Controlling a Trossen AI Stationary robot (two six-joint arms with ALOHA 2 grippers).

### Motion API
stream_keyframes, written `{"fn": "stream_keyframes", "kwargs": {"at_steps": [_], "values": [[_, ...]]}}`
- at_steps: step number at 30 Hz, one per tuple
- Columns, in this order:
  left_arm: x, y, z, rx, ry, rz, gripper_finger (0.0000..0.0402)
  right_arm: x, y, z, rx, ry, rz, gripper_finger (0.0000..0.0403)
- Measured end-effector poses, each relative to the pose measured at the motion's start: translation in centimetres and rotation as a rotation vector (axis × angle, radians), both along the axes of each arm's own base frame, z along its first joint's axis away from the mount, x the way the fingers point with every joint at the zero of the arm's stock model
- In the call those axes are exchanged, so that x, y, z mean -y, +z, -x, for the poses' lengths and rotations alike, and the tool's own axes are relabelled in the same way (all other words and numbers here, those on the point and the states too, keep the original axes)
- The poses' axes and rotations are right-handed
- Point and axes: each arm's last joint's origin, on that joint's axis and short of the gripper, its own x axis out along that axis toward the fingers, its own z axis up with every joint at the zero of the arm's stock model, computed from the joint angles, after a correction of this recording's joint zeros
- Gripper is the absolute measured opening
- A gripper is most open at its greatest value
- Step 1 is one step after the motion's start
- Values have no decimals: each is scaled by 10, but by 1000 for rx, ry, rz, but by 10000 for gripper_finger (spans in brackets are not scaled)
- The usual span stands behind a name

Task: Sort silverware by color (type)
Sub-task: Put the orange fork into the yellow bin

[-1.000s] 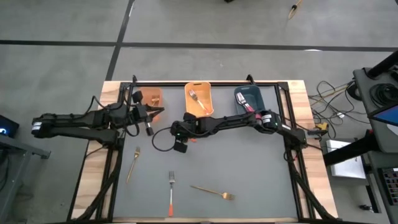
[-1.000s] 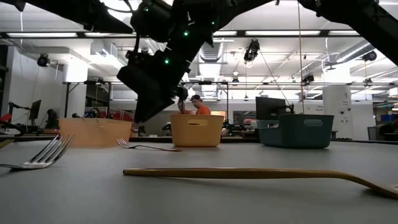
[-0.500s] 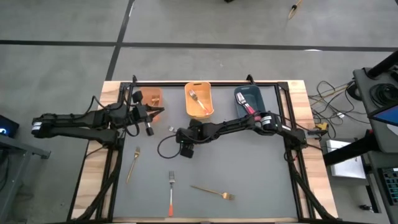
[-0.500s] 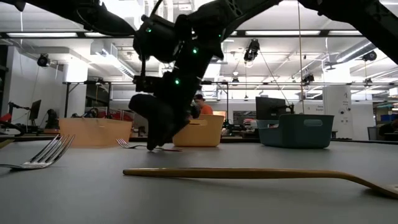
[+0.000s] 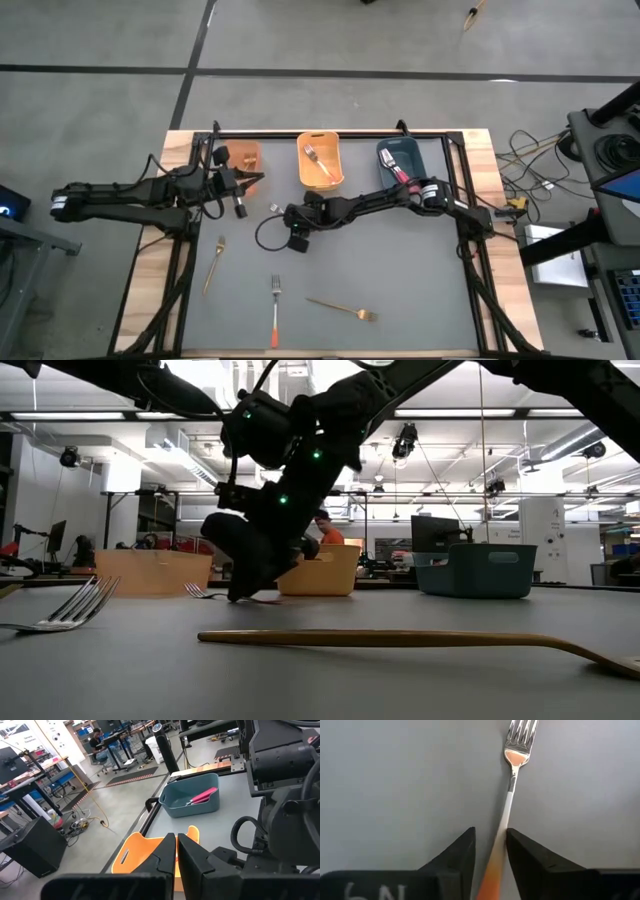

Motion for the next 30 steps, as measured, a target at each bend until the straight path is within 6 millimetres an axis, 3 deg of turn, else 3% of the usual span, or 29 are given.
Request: {"fn": "stream_keyframes", "kwargs": {"at_steps": [7, 14, 23, 30], "values": [[0, 0, 0, 0, 0, 0, 0, -1, -2, 10, -120, 43, -41, 40], [0, 0, 0, 0, 0, 0, 0, -4, 4, 24, -245, 77, -43, 19], [0, 0, 0, 0, 0, 0, 0, -5, 23, 30, -238, 86, -76, 56], [0, 0, 0, 0, 0, 0, 0, -4, 31, 18, -97, 94, -61, 92]]}}
